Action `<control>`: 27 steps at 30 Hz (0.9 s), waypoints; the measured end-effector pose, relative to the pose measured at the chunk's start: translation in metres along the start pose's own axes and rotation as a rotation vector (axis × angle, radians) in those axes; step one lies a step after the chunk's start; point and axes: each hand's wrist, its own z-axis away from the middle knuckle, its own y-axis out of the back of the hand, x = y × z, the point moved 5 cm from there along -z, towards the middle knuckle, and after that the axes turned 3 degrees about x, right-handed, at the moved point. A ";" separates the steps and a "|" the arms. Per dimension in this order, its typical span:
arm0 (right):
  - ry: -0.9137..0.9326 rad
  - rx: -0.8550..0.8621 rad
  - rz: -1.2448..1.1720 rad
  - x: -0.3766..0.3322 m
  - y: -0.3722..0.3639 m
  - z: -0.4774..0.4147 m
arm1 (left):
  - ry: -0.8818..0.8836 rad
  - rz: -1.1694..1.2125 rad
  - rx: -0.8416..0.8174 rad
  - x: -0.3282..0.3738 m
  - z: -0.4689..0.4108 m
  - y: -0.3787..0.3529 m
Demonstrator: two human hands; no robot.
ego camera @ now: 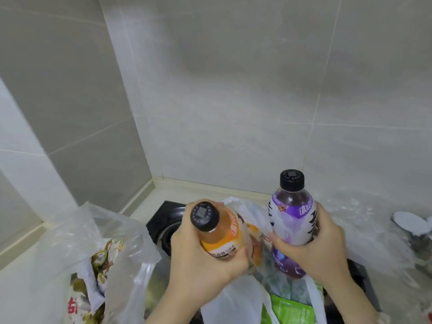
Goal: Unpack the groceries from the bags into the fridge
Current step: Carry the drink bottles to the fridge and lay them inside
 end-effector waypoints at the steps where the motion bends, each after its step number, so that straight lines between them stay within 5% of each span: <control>1: 0.020 -0.003 -0.016 -0.008 -0.003 -0.002 | -0.024 0.031 0.062 0.011 -0.003 0.014; 6: 0.054 -0.032 -0.145 -0.053 -0.034 -0.004 | -0.207 -0.079 0.235 0.055 -0.007 0.078; 14: 0.150 -0.103 -0.388 -0.133 -0.083 0.013 | -0.213 -0.478 0.702 0.126 0.066 0.163; 21: 0.252 -0.569 -0.729 -0.246 -0.143 0.105 | -0.072 -0.845 1.070 0.192 0.162 0.223; 27: 0.372 -0.943 -0.993 -0.363 -0.123 0.230 | 0.042 -1.272 1.383 0.298 0.268 0.245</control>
